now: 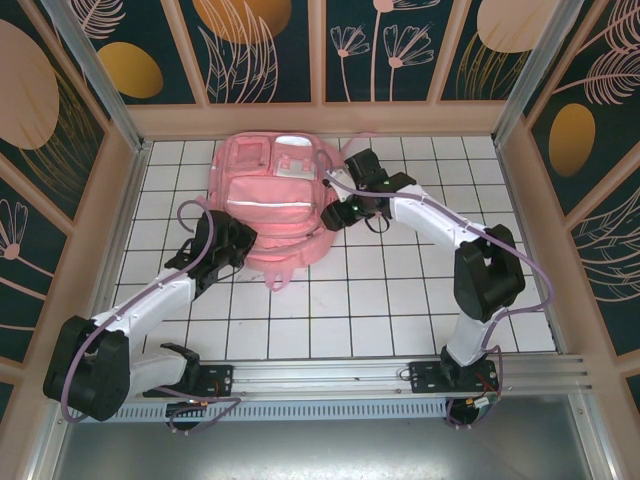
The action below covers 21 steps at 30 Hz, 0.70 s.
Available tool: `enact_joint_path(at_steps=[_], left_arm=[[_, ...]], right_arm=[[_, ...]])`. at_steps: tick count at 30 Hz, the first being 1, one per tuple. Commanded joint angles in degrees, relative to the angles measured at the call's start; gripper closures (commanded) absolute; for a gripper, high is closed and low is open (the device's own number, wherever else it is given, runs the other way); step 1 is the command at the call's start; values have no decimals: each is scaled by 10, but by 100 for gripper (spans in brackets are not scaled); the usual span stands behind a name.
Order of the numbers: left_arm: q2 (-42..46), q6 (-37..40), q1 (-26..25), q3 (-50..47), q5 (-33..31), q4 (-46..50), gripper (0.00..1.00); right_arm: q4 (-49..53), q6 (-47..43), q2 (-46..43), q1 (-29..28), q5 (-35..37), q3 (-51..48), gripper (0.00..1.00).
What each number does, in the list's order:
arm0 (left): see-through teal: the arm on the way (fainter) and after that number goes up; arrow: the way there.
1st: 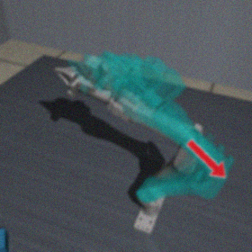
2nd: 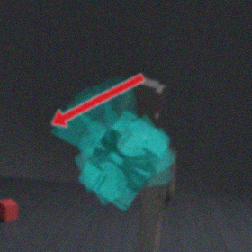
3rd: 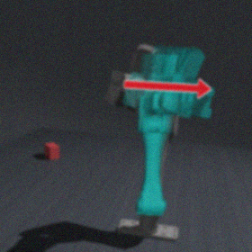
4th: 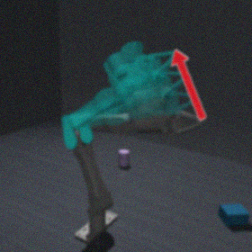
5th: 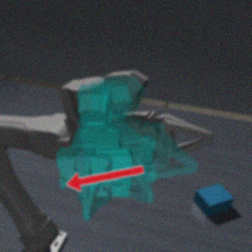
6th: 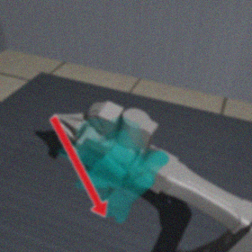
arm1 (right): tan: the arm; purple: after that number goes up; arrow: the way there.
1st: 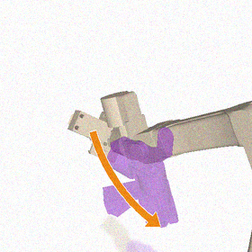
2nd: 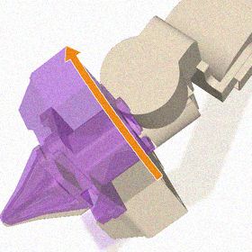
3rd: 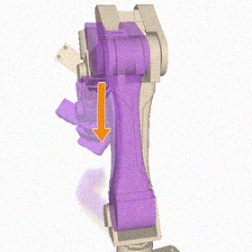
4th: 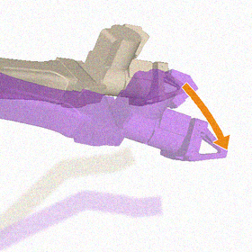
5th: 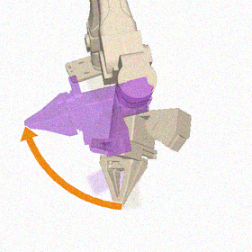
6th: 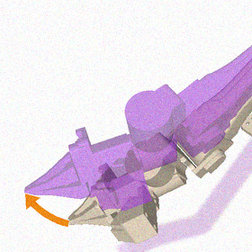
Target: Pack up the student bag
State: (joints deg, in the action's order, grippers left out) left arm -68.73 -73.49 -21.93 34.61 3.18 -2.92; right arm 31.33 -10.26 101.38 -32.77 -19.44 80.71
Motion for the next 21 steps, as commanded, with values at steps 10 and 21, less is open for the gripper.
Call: enact_joint_path(at_steps=[10, 21], left_arm=[[19, 10, 5, 35, 15, -19, 100], [20, 8, 5, 34, 20, -23, 100]], right_arm=[[-34, -14, 71, -1, -98, 20, 38], [-33, -20, 83, 0, -133, 18, 73]])
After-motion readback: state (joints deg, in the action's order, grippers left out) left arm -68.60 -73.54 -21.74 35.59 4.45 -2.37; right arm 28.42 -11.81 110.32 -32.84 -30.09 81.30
